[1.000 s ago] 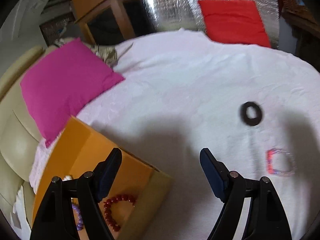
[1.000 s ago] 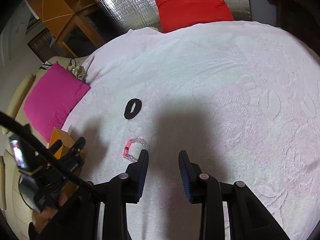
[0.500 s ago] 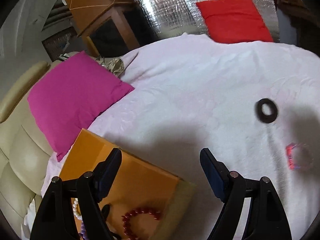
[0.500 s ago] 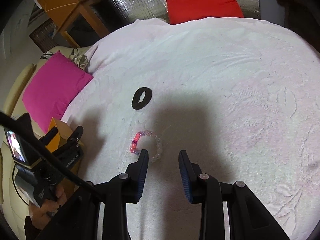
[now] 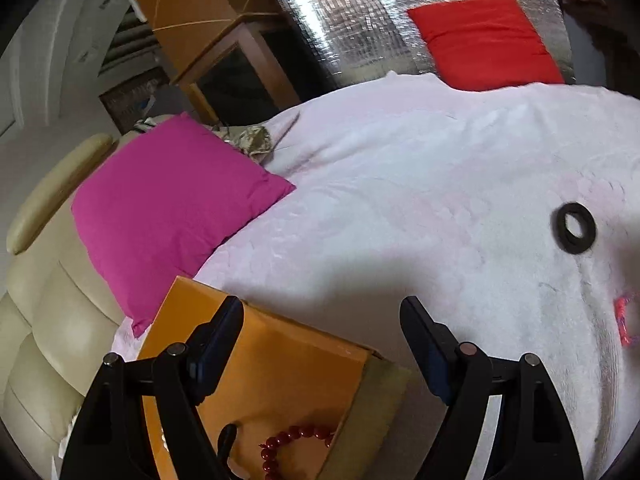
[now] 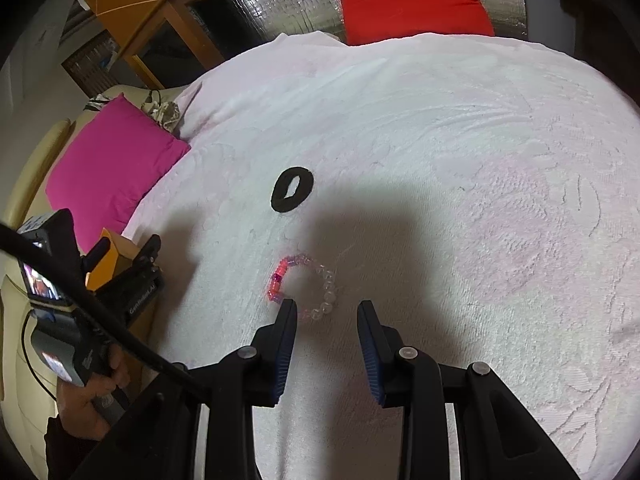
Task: Organize jewelry
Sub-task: 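Close the left tool on the black rubber disc, then grasp the pink-and-clear bead bracelet with the right tool while the left tool holds the disc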
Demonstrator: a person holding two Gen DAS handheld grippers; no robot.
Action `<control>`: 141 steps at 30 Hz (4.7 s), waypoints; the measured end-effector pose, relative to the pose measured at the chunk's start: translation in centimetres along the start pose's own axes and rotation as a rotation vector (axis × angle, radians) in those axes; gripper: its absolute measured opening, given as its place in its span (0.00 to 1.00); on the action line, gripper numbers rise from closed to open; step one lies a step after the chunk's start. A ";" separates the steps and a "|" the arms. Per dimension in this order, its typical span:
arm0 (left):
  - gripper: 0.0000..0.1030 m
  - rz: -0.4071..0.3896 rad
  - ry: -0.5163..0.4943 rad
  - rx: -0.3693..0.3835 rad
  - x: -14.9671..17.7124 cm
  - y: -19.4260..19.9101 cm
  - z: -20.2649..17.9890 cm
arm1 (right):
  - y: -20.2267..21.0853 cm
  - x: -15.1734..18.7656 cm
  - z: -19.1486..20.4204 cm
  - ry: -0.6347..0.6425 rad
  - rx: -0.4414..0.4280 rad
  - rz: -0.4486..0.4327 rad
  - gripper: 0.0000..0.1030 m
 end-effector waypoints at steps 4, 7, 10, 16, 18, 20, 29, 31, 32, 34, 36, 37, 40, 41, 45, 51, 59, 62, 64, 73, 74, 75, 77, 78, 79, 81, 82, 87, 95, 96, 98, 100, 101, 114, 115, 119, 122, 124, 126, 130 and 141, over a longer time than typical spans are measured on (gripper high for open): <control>0.79 -0.022 0.019 -0.001 -0.4 0.9 0.3 | -0.2 0.0 0.0 0.004 0.004 0.002 0.33; 0.79 -0.102 0.016 0.004 -1.0 3.0 0.1 | -0.7 0.0 0.2 0.010 0.011 0.008 0.33; 0.79 -0.142 0.023 0.028 -1.6 4.5 0.0 | -1.5 -0.1 0.5 0.019 0.023 0.012 0.33; 0.79 -0.160 0.007 0.032 -1.8 5.2 -0.3 | -3.6 0.0 1.0 0.045 0.062 0.025 0.33; 0.79 -0.159 -0.002 0.030 -1.6 5.1 -0.4 | -4.1 0.0 0.9 0.055 0.077 0.029 0.33; 0.79 -0.158 -0.005 0.024 -1.5 5.1 -0.4 | -4.3 -0.1 1.0 0.081 0.098 0.014 0.24; 0.79 -0.130 0.011 0.028 -1.2 4.9 -0.3 | -3.6 -0.3 0.1 0.092 0.123 0.012 0.15; 0.79 -0.133 0.005 0.026 -1.3 5.0 -0.4 | -3.4 -0.3 -0.3 0.090 0.125 0.016 0.13; 0.79 -0.134 0.002 0.025 -1.3 5.1 -0.6 | -3.3 -0.3 -0.5 0.089 0.124 0.017 0.13; 0.79 -0.135 0.000 0.028 -1.3 5.3 -0.7 | -2.9 -0.3 -0.9 0.088 0.121 0.019 0.13; 0.79 -0.138 -0.002 0.029 -1.4 5.4 -1.1 | -2.5 -0.2 -1.3 0.088 0.127 0.019 0.13; 0.79 -0.142 -0.004 0.028 -1.5 5.6 -1.3 | -2.2 -0.2 -1.5 0.088 0.131 0.020 0.13; 0.79 -0.151 -0.003 0.037 -1.7 6.0 -1.7 | -1.8 -0.1 -2.1 0.079 0.127 0.021 0.13; 0.79 -0.153 -0.002 0.039 -1.8 6.1 -1.9 | -1.6 0.1 -2.4 0.077 0.126 0.021 0.13; 0.79 -0.151 0.011 0.074 -2.2 6.5 -2.8 | -0.7 0.3 -2.9 0.052 0.101 0.025 0.13; 0.79 -0.163 0.021 0.149 -2.6 7.0 -4.6 | 0.3 -0.1 -3.2 0.009 0.048 0.027 0.17; 0.79 -0.066 0.081 0.256 -3.4 5.2 -6.6 | 0.3 -0.6 -4.1 -0.049 0.015 0.038 0.17; 0.79 -0.023 0.108 0.315 -3.8 4.3 -7.5 | 0.2 -0.6 -4.1 -0.061 0.002 0.046 0.17; 0.79 -0.003 0.100 0.326 -3.8 3.8 -8.4 | 0.1 -0.6 -4.0 -0.062 -0.002 0.051 0.18; 0.79 0.111 0.145 0.479 -4.0 1.7 -11.6 | -0.1 0.0 -4.7 -0.077 -0.007 0.066 0.18; 0.79 0.118 0.148 0.485 -4.0 1.6 -11.7 | -0.1 0.0 -4.8 -0.080 -0.009 0.067 0.18; 0.78 0.126 0.150 0.492 -4.0 1.4 -11.9 | -0.1 0.0 -4.8 -0.081 -0.010 0.067 0.18; 0.73 0.143 0.153 0.523 -4.0 1.2 -12.4 | -0.1 0.0 -4.9 -0.080 -0.011 0.069 0.17; 0.65 0.146 0.149 0.539 -4.0 1.2 -12.7 | -0.2 0.0 -5.0 -0.078 -0.011 0.070 0.17; 0.58 0.147 0.142 0.548 -4.0 1.2 -12.9 | -0.2 0.0 -5.0 -0.076 -0.010 0.071 0.17; 0.49 0.151 0.135 0.560 -4.0 1.1 -13.1 | -0.2 0.0 -5.0 -0.074 -0.009 0.070 0.17; 0.42 0.155 0.139 0.574 -4.0 1.0 -13.2 | -0.2 0.0 -4.9 -0.073 -0.007 0.070 0.17; 0.13 0.166 0.136 0.636 -3.9 1.2 -13.4 | -0.3 0.0 -5.0 -0.069 -0.006 0.071 0.17; 0.09 0.184 0.117 0.668 -2.9 1.7 -12.2 | -0.3 -0.1 -5.1 -0.070 -0.006 0.072 0.17; 0.09 0.189 0.115 0.674 -2.8 1.9 -11.9 | -0.3 -0.1 -5.1 -0.072 -0.005 0.072 0.17; 0.09 0.204 0.109 0.688 -2.3 2.2 -11.5 | -0.4 -0.1 -5.1 -0.071 -0.002 0.073 0.17; 0.09 0.215 0.096 0.697 -1.7 2.6 -11.1 | -0.5 -0.1 -5.0 -0.064 0.005 0.073 0.17; 0.09 0.213 0.080 0.696 -1.4 3.0 -10.9 | -0.6 -0.2 -4.9 -0.061 0.008 0.072 0.17; 0.16 0.180 -0.041 0.636 1.1 4.7 -8.3 | -0.6 -0.4 -5.0 -0.079 0.004 0.058 0.17; 0.24 0.177 -0.051 0.630 1.1 4.7 -8.3 | -0.6 -0.4 -4.9 -0.074 0.002 0.054 0.19; 0.39 0.139 -0.085 0.615 1.0 4.8 -8.2 | -0.4 -0.5 -4.3 -0.046 -0.015 0.045 0.19; 0.50 0.135 -0.086 0.619 0.9 4.6 -8.0 | -0.9 -0.5 -3.8 -0.023 -0.011 0.051 0.19; 0.56 0.134 -0.102 0.622 1.1 4.6 -8.1 | -1.3 -0.5 -3.7 -0.010 -0.004 0.058 0.22; 0.56 0.120 -0.113 0.629 1.1 4.8 -8.0 | -1.5 -0.6 -3.3 -0.001 -0.015 0.055 0.30; 0.58 0.094 -0.132 0.632 1.3 5.1 -8.0 | -1.7 -0.5 -2.6 0.053 -0.005 0.036 0.37; 0.58 0.105 -0.121 0.649 1.4 4.6 -8.2 | -2.4 -0.2 -1.7 0.238 0.171 -0.014 0.08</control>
Point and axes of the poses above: each gripper's, at about its wrist camera, not at the fingertips, and y roughly against the way its jaws point, z to its left, x to its underside, the point moved 4 cm from there along -y, roughly the way its jaws point, and after that the axes turned 11 degrees about -x, right-handed, at the moved point
